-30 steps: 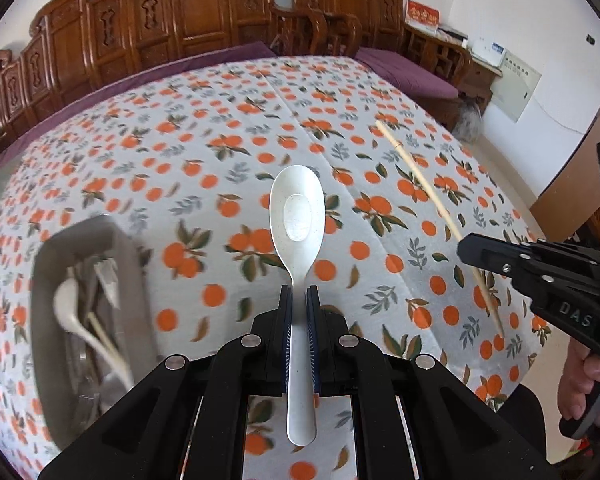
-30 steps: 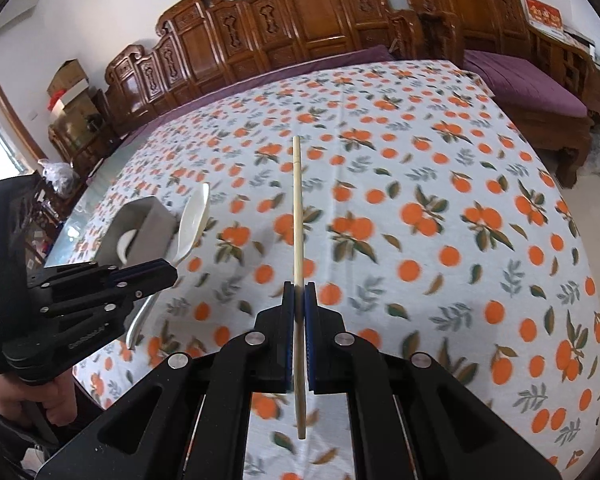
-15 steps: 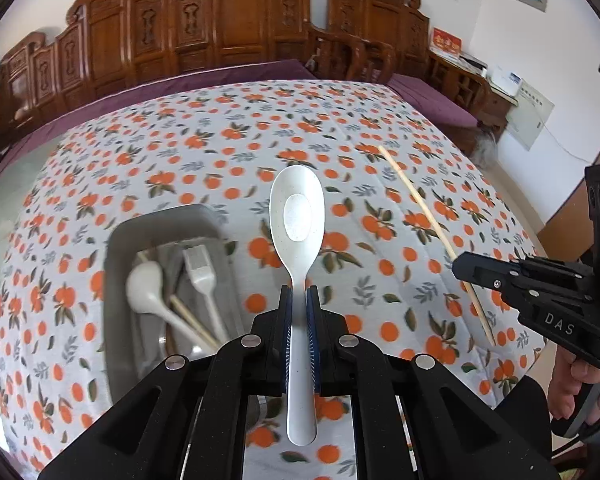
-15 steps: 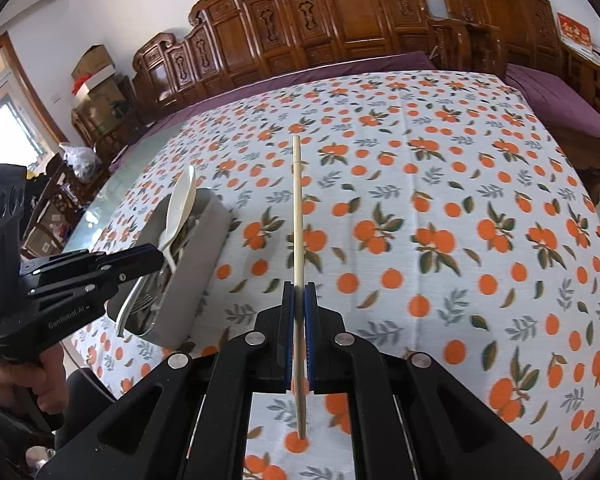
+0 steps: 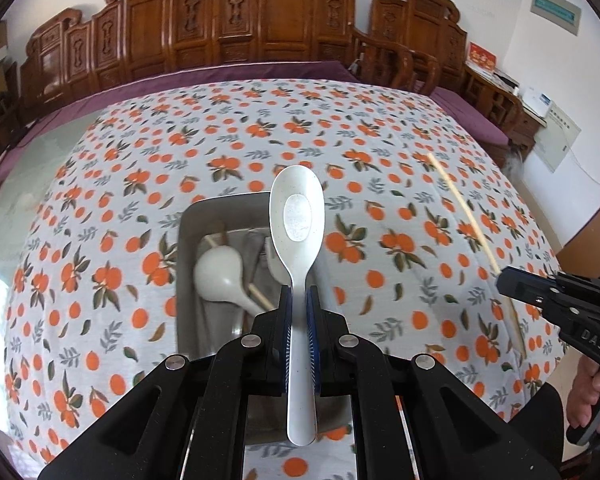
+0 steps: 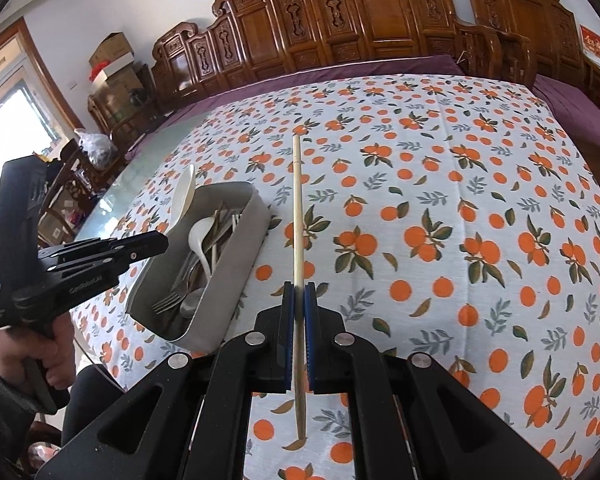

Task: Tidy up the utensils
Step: 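Carry the white spoon into the tray and open the left tool while the right tool holds the chopstick, then lower the chopstick into the tray and open the right tool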

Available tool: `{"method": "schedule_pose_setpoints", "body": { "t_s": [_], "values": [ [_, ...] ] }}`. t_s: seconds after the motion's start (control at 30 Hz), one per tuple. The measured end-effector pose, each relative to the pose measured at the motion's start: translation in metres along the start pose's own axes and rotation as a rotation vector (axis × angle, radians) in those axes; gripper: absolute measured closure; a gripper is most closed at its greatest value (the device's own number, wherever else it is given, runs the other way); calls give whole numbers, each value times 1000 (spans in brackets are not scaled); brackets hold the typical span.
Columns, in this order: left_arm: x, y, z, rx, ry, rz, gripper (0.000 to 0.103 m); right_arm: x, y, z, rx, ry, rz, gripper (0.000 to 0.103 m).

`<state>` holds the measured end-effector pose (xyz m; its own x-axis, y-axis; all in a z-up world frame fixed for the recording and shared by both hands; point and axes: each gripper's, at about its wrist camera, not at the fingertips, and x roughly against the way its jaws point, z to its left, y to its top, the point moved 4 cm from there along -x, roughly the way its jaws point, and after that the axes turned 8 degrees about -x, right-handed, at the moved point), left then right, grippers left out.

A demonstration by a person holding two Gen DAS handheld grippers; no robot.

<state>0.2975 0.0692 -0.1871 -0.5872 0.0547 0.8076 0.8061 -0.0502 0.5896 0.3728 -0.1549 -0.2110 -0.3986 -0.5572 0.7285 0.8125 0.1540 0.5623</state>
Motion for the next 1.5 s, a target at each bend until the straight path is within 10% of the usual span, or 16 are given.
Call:
{"method": "schedule_pose_setpoints", "body": {
  "t_s": [0.73, 1.5],
  "values": [
    [-63, -10, 36, 22, 51, 128, 96, -16, -7, 5, 10, 9, 45, 97],
    [23, -31, 77, 59, 70, -6, 96, -55, 0, 84, 98, 67, 91, 97]
  ]
}}
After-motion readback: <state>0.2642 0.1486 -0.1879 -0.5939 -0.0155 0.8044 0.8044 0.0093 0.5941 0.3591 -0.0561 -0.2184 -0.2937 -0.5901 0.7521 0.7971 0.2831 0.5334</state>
